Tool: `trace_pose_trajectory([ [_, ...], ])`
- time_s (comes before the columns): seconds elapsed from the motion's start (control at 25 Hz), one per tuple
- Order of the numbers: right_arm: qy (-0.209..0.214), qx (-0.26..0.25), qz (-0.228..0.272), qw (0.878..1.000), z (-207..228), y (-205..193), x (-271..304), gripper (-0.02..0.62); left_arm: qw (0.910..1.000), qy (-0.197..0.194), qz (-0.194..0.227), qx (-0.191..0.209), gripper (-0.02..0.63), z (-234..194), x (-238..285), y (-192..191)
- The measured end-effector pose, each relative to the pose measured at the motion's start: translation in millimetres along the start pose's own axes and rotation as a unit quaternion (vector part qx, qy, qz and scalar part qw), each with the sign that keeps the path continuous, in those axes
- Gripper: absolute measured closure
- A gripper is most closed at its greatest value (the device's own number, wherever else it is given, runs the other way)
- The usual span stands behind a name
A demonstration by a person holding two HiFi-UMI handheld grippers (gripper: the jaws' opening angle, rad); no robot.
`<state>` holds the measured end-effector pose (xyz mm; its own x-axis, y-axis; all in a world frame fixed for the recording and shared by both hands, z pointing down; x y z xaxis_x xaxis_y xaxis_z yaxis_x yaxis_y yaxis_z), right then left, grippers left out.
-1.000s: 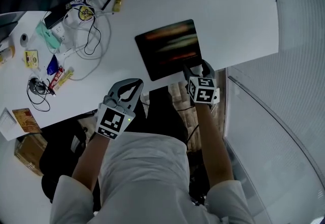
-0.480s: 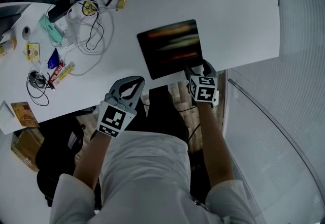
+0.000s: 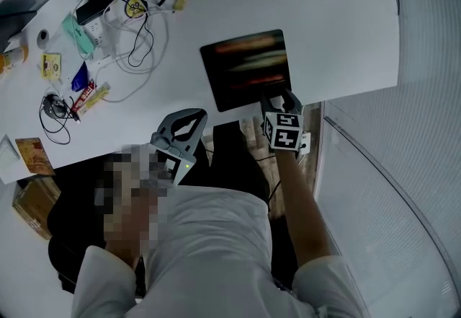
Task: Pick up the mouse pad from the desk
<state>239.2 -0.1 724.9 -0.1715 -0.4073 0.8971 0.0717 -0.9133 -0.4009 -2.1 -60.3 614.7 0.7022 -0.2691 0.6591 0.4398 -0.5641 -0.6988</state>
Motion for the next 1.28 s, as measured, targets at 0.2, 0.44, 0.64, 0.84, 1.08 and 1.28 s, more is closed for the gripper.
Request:
trace_pose_trajectory([
  [0.2, 0.016, 0.018, -0.007, 1.0, 20, -4, -3, 0.281, 1.0, 0.004, 0.001, -0.002, 0.591, 0, 1, 1],
  [0.44, 0.023, 0.028, -0.016, 0.999, 28, -1, -4, 0.244, 0.9999, 0.01, -0.001, -0.007, 0.591, 5, 2, 0],
  [0.64, 0.036, 0.034, -0.019, 0.999, 37, -6, -4, 0.239, 0.9999, 0.012, -0.001, -0.009, 0.591, 10, 3, 3],
  [0.84, 0.036, -0.006, -0.038, 0.999, 31, -2, 0, 0.241, 0.9996, 0.024, 0.001, -0.013, 0.591, 9, 3, 4],
  [1.08, 0.045, -0.041, -0.048, 0.997, 20, 3, 2, 0.302, 0.9994, 0.03, 0.003, -0.019, 0.591, 17, 7, 5],
  [1.28, 0.052, -0.05, -0.04, 0.997, 15, 2, 2, 0.364, 0.9992, 0.036, 0.005, -0.018, 0.591, 27, 9, 6],
])
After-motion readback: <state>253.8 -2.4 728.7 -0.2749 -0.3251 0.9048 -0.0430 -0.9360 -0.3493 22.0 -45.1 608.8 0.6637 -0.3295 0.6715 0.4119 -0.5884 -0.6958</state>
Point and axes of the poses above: the fingertips, and each gripper's own axes: x forward along the fingers, z to its right, y out of its top, the point moved 6 cm from there along -x, backward along the fingers, and after that the axes turned 10 degrees about y, right-handed, at the moved point
